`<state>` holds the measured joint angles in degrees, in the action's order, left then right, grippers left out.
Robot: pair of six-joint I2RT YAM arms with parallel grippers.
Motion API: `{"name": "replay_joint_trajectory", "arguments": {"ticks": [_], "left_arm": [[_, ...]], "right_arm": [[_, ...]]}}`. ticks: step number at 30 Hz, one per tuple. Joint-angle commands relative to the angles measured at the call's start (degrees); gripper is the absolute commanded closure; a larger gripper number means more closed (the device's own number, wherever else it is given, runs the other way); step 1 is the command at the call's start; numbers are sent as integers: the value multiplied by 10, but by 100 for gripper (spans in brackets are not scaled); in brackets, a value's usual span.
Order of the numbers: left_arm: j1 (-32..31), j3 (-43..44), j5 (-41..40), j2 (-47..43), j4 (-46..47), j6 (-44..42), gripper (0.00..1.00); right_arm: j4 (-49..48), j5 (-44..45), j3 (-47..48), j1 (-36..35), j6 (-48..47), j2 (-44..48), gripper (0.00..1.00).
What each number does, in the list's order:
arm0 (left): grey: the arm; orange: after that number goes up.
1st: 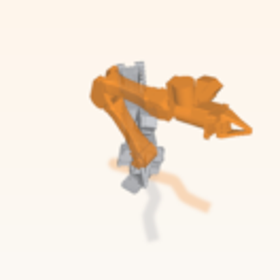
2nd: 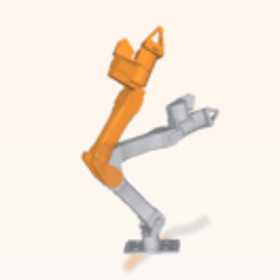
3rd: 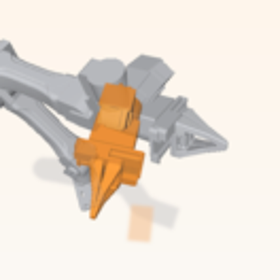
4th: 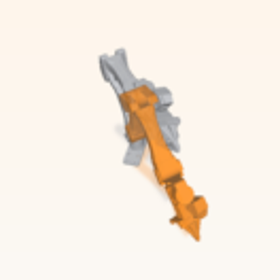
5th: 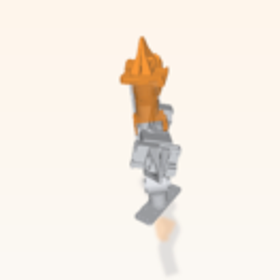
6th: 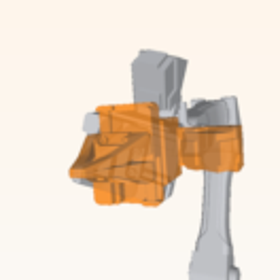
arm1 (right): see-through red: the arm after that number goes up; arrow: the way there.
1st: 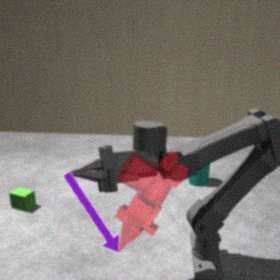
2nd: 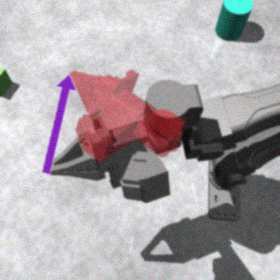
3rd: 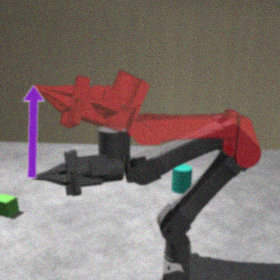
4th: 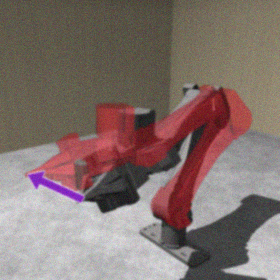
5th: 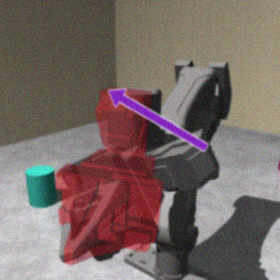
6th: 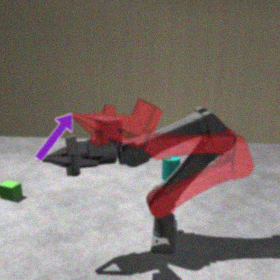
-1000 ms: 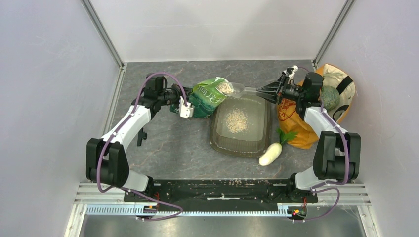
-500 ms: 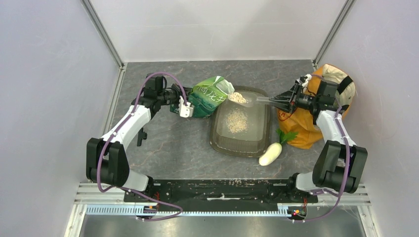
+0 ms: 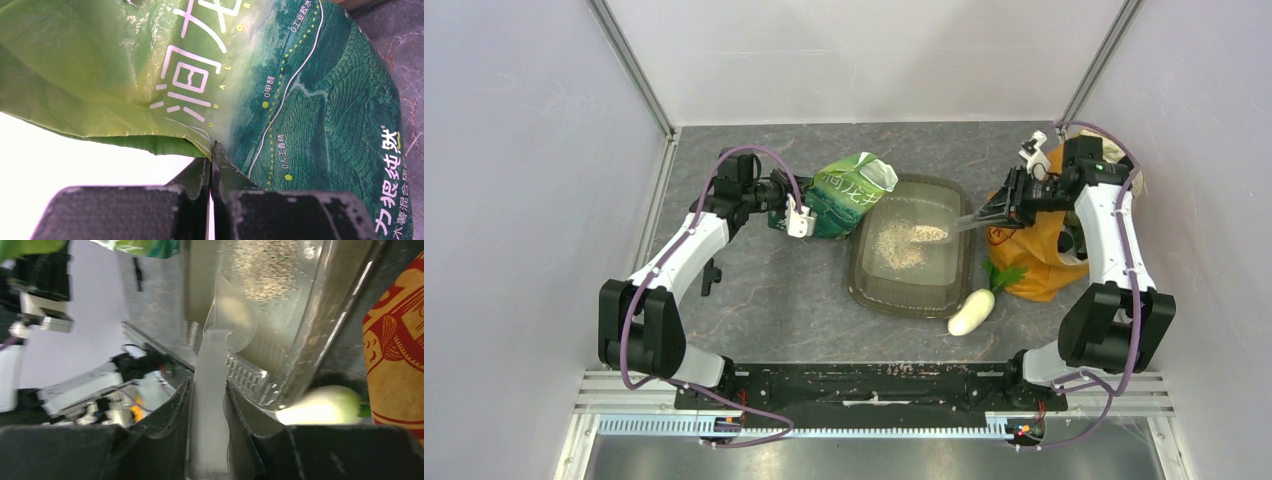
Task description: Fill the litter box with clean litter
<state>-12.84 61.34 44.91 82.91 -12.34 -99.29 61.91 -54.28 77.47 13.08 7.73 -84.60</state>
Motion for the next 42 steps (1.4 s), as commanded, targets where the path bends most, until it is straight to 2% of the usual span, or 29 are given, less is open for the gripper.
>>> {"name": "replay_joint_trajectory", "arguments": {"ticks": [1,5,9,11,16,21,25,33,42], "left_arm": [[-1,30,15,-5,41,-19,98],[-1,29,16,-7,43,-21,98],[-1,28,18,-7,43,-23,98],[-1,27,18,-8,43,-26,98],[-1,23,19,-13,44,-30,98],[-1,19,18,-20,45,-32,98],[-1,17,18,-23,45,-38,98],[-1,13,16,-26,50,-40,98],[-2,6,15,-36,53,-48,98]], "right_arm": [[49,157,75,-61,-64,10,100],[48,298,125,-137,-99,23,100],[51,376,164,-201,-145,25,100],[59,369,192,-210,-156,21,100],[77,284,297,-210,-151,0,100],[69,226,401,-210,-121,-40,100],[64,180,446,-212,-89,-75,100],[53,150,448,-224,-48,-130,100],[-7,227,430,-272,-8,-184,100]]}}
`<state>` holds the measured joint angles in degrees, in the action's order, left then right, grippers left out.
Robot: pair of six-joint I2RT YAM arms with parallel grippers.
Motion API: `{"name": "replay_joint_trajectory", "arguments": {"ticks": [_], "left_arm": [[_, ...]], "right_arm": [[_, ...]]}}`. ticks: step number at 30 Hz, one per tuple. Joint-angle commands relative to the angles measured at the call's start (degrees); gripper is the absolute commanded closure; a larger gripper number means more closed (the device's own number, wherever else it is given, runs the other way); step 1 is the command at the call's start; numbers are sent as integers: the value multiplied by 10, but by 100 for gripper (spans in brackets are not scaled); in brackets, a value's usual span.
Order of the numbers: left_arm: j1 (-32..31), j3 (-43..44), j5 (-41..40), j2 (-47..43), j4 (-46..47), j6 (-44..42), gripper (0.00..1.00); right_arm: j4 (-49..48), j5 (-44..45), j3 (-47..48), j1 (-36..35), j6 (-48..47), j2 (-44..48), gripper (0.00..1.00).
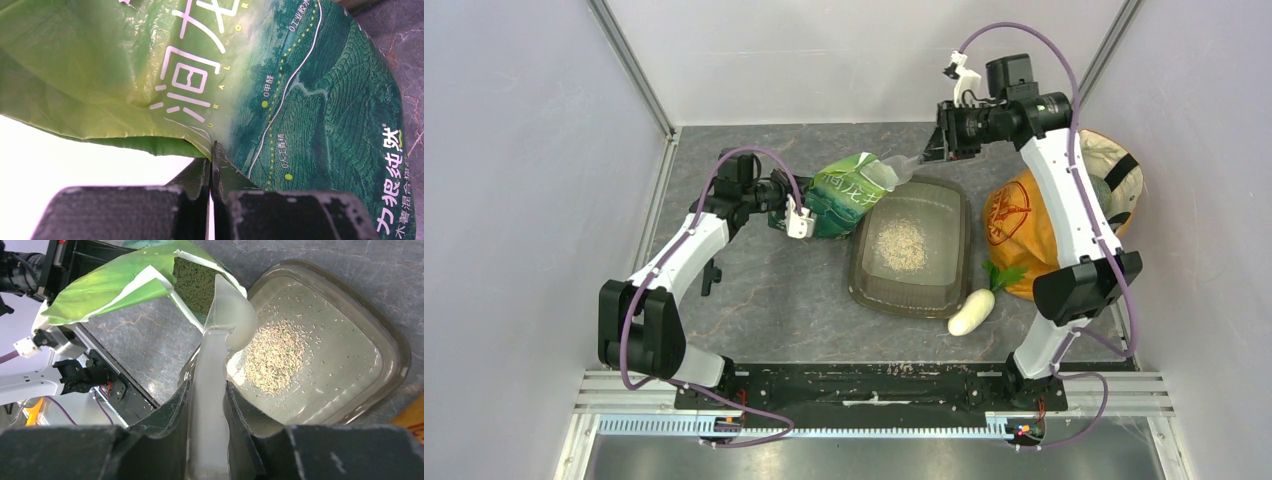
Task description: Fill the litter box with clean litter
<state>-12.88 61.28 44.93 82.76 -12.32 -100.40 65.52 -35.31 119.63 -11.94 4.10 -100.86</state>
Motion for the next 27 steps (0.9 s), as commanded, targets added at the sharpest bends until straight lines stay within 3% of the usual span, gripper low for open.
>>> {"name": "replay_joint_trajectory", "arguments": {"ticks": [1,8,27], "left_arm": [[-1,7,15,-35,53,-37,98],[-2,-6,16,-43,56,-65,98],[-7,-21,22,-47,60,-85,98]], "right_arm": [[-44,46,9,-26,28,-29,100],[-16,119,3,-61,78,-83,100],[-15,96,35,-111,185,-210,100]]}}
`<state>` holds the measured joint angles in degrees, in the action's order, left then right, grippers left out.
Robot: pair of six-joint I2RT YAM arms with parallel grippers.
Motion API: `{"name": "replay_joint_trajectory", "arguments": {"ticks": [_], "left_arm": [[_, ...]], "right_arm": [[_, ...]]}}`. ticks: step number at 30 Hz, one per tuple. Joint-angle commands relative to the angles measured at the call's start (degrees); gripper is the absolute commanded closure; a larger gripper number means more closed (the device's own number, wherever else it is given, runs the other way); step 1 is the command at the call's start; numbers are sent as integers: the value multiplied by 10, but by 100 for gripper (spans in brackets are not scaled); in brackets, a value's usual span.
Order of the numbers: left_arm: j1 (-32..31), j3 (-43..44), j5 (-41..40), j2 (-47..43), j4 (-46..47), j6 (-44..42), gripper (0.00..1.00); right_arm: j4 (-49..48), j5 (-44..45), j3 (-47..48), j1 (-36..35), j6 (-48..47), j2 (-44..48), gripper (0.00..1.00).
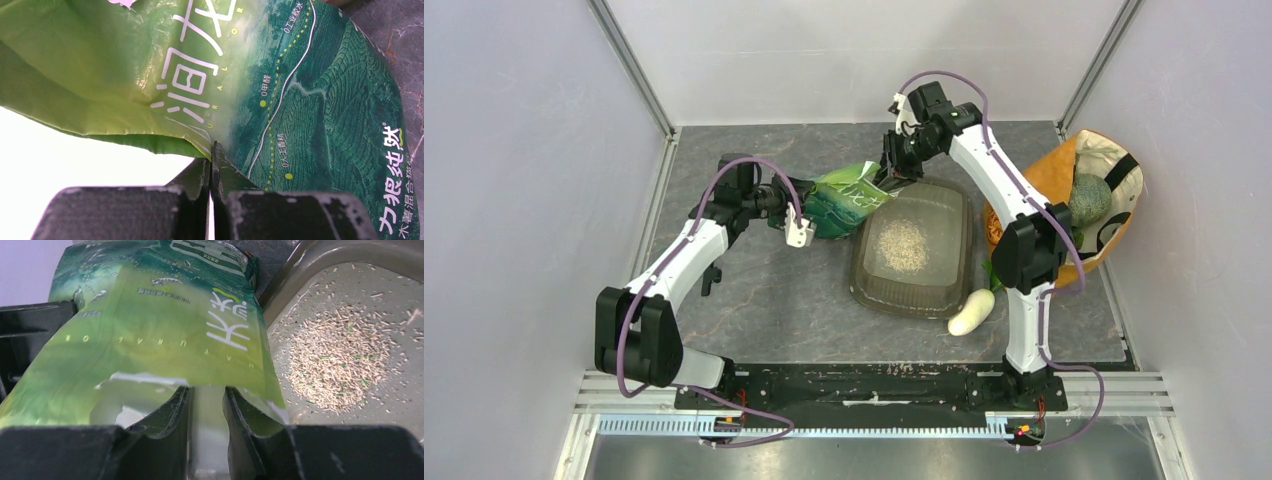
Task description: Fill the litter box with clean litter
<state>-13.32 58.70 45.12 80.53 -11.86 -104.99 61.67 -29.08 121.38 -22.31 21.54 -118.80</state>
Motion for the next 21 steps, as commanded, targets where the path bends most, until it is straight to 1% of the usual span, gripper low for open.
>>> {"name": "replay_joint_trajectory", "arguments": {"ticks": [1,5,13,18,21], "left_arm": [[-3,6,20,-24,55,-41,98],[-4,9,22,-19,55,-45,98],[-6,9,16,-8,56,-49,98],[-6,10,10,-3,61,-46,98],[-6,12,6,0,68,-36,98]], "right_arm": [[24,33,20,-10,11,-37,100],[16,12,24,-19,15,-58,100],[-40,-111,32,-21,27,-80,100],[-134,-213,9,-26,73,-72,100],[-220,-256,-22,-26,119,-55,100]]}}
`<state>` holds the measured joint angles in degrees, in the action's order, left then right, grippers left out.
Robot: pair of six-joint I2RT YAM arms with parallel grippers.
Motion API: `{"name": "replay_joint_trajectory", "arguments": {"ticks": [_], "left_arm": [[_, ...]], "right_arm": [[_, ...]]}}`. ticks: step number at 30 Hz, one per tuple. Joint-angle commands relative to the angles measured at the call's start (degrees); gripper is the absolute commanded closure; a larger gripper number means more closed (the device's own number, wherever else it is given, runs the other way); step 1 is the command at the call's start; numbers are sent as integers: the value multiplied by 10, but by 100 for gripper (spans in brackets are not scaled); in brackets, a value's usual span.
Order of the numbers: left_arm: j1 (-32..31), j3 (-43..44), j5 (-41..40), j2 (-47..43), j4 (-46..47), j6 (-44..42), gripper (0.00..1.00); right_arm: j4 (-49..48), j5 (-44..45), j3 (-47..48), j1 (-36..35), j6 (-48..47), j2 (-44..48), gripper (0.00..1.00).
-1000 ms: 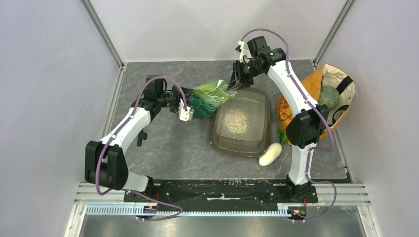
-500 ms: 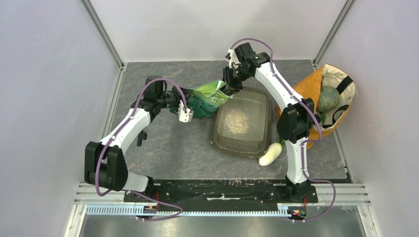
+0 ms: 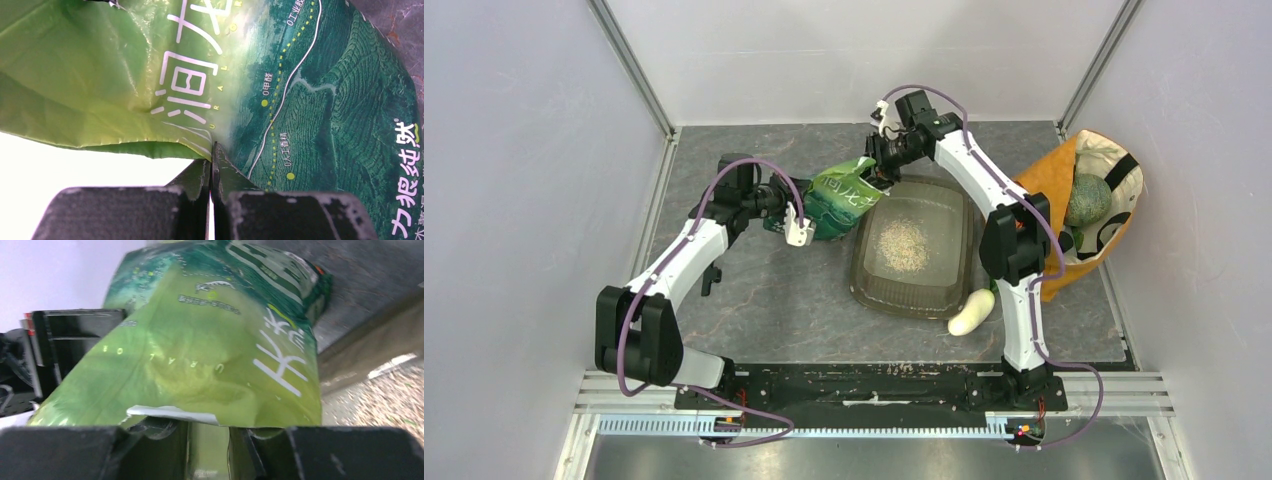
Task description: Fill the litter box with clean litter
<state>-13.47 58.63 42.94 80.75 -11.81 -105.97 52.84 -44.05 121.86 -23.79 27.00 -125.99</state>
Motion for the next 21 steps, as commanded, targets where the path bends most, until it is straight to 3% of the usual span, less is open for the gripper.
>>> {"name": "replay_joint_trajectory", "arguments": {"ticks": [1,8,13,17,21], "left_arm": [[-4,14,27,-1,70,-25,98],[-2,16,17,-5,79,-4,98],[2,7,9,-10,88,10,98],[5,3,3,-12,94,17,98],[11,7,-1,-12,96,25,98]], "right_arm": [[-155,-118,-37,-11,80,23,100],[-482,-200,-168,-6,299,80,100],[-705,-211,-257,11,459,109,100],[-742,-210,-303,27,486,136,100],[-677,-213,-343,63,433,180,100]]}}
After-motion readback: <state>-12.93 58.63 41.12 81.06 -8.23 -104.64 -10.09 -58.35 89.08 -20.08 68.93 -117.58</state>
